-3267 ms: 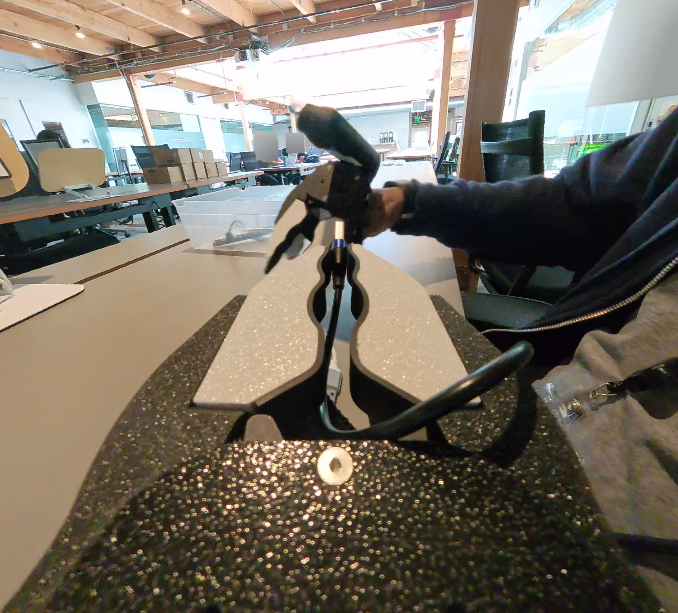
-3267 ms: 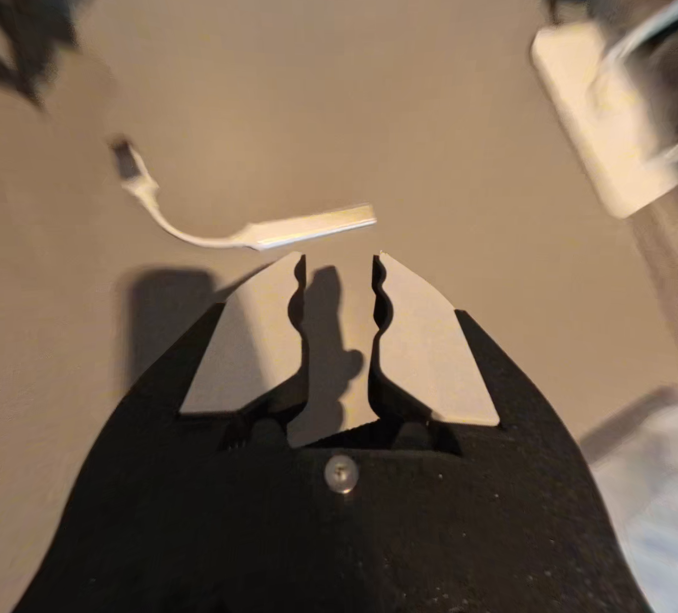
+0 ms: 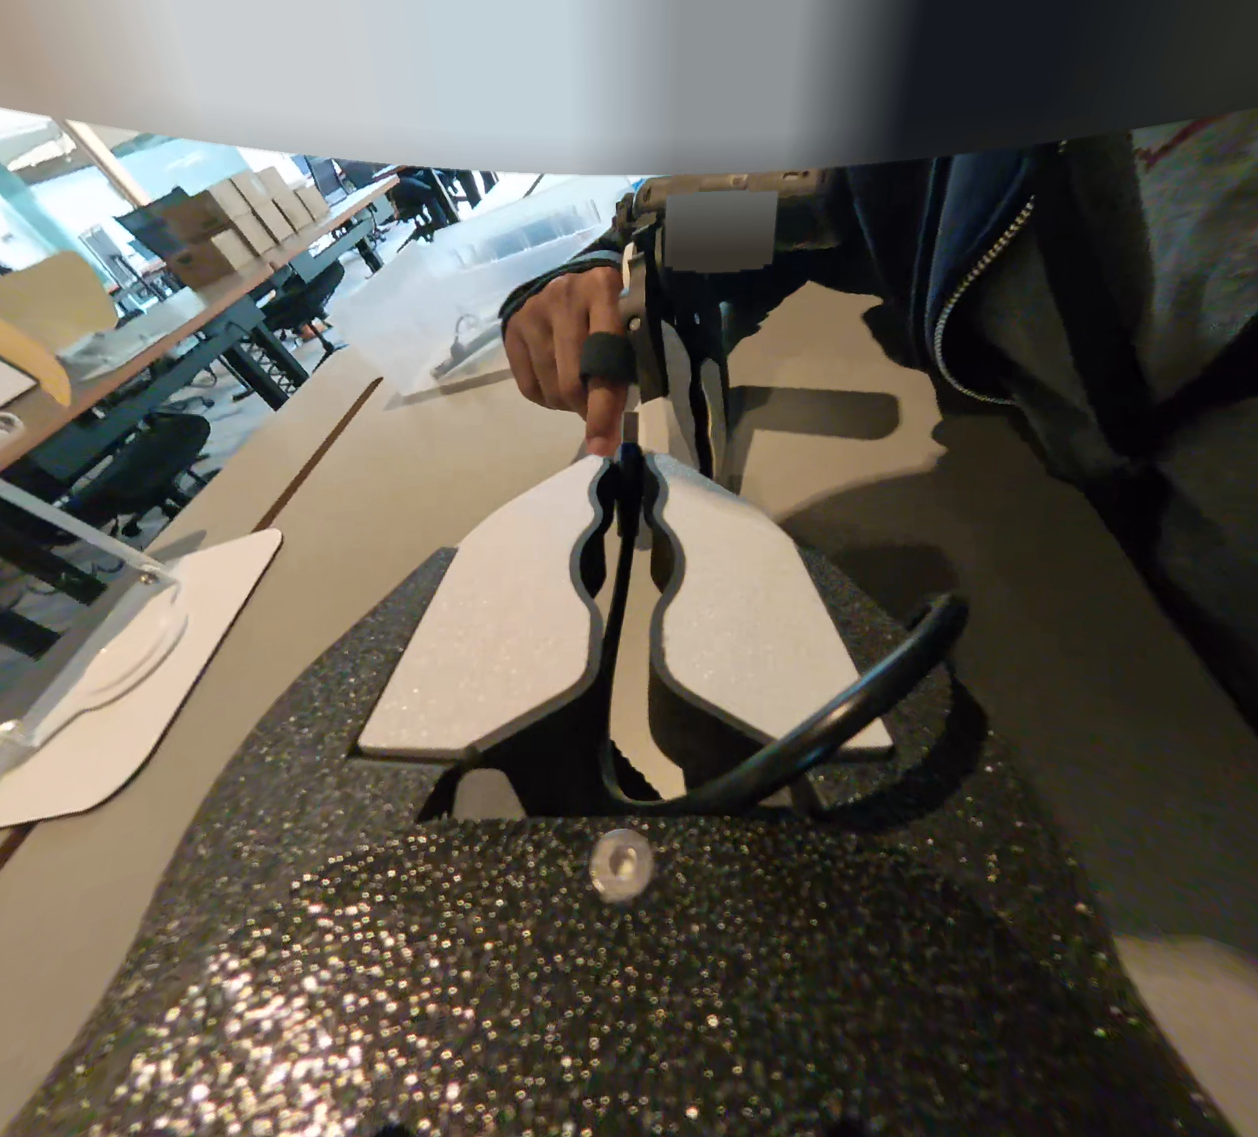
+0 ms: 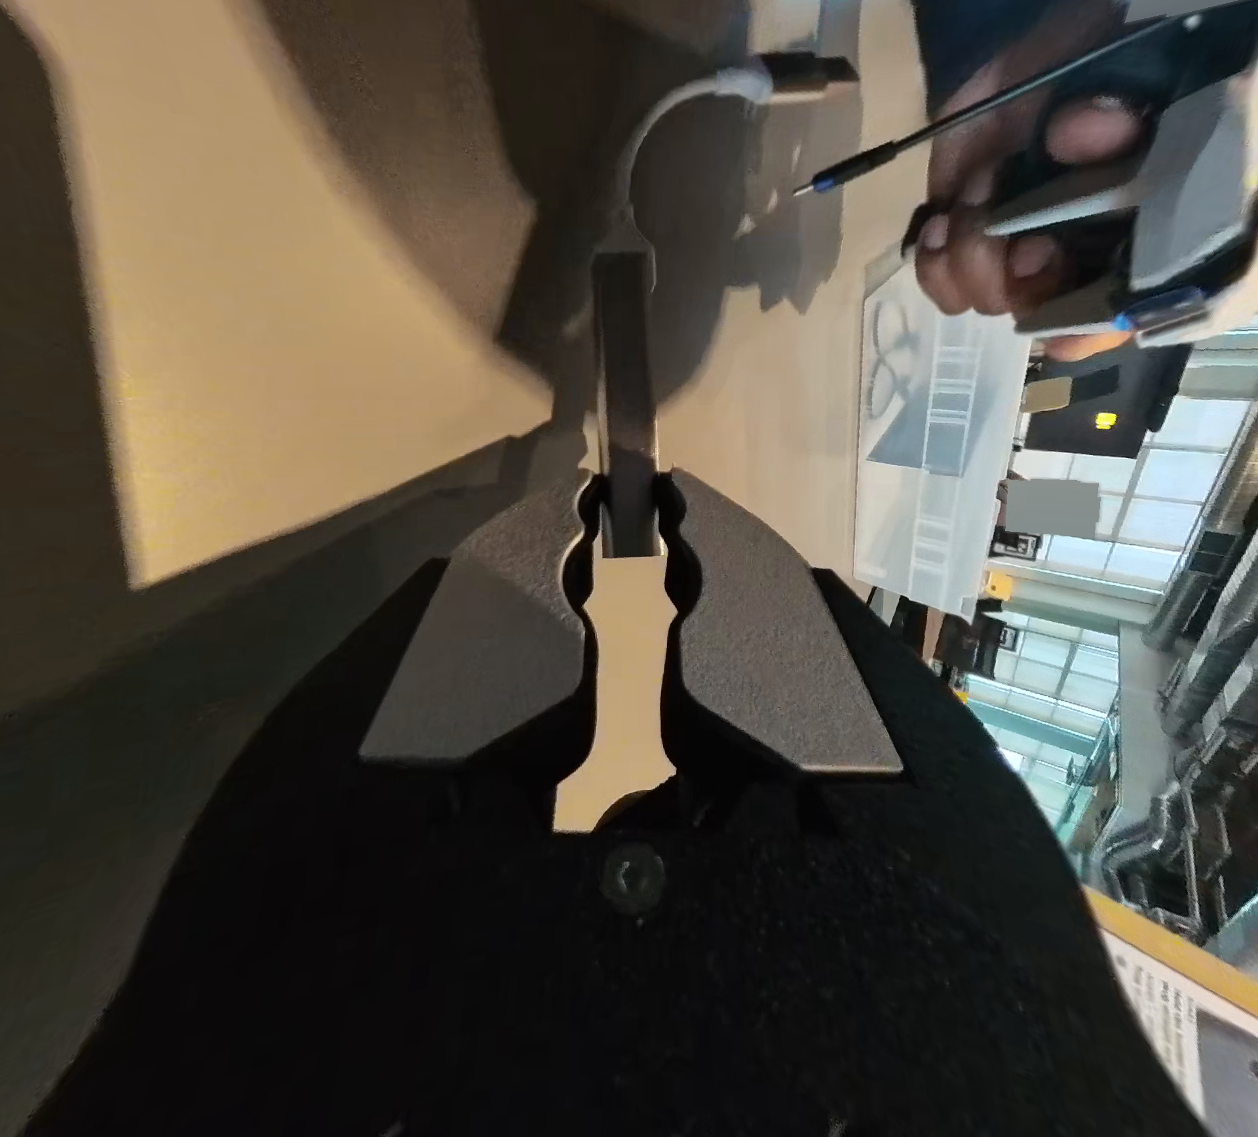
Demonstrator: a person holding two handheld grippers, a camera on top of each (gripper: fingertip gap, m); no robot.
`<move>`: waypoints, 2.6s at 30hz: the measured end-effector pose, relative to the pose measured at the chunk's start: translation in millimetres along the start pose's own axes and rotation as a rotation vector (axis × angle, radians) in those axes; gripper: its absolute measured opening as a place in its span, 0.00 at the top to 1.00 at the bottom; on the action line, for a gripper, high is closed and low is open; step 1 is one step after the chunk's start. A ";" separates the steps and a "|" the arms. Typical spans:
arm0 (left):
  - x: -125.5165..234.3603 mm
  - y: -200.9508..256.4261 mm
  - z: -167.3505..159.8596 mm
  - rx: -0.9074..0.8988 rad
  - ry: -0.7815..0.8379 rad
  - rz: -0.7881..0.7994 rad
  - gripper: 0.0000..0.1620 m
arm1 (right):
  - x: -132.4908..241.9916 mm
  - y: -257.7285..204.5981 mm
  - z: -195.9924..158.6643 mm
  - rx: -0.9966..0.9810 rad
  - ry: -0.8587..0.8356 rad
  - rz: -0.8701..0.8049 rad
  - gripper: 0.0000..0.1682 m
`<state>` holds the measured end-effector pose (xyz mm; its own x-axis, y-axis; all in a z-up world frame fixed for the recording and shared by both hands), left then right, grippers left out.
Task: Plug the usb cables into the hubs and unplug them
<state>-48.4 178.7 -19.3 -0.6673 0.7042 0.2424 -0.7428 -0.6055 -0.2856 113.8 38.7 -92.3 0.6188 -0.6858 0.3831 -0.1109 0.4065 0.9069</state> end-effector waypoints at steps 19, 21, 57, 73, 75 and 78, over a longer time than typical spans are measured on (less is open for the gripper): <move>-74.9 22.4 -30.4 -0.431 -0.275 -0.155 0.95 | 25.8 -2.2 5.9 -0.349 0.251 0.030 0.91; -79.7 27.7 -32.9 -0.472 -0.307 -0.175 0.95 | 26.5 -4.4 6.0 -0.392 0.276 0.055 0.91; -103.4 60.7 -20.5 -0.888 -0.317 0.009 0.96 | 35.1 8.7 -8.6 -0.854 0.551 0.355 0.91; -110.5 70.9 -3.0 -0.986 -0.206 0.086 0.96 | 33.1 24.7 -17.9 -1.021 0.639 0.332 1.00; -111.4 71.5 -5.4 -0.967 -0.213 0.070 0.96 | 33.6 23.7 -15.0 -1.021 0.618 0.306 1.00; -110.4 70.5 -12.0 -0.937 -0.247 0.047 0.96 | 30.0 19.6 -12.6 -1.046 0.499 0.278 1.00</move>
<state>-26.5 62.7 -77.3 -0.7673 0.5243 0.3693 -0.4417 -0.0146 -0.8970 140.0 33.7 -65.3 0.9338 -0.2795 0.2234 0.2552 0.9579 0.1317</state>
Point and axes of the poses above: each gripper's, where its closed fingertips meet, x back along the fingers, z out of its top, y = z × x across the jaws, the point moved 8 cm from there along x, back along the fingers, and after that the axes turned 13 degrees about -z, right-handed, at the moved point
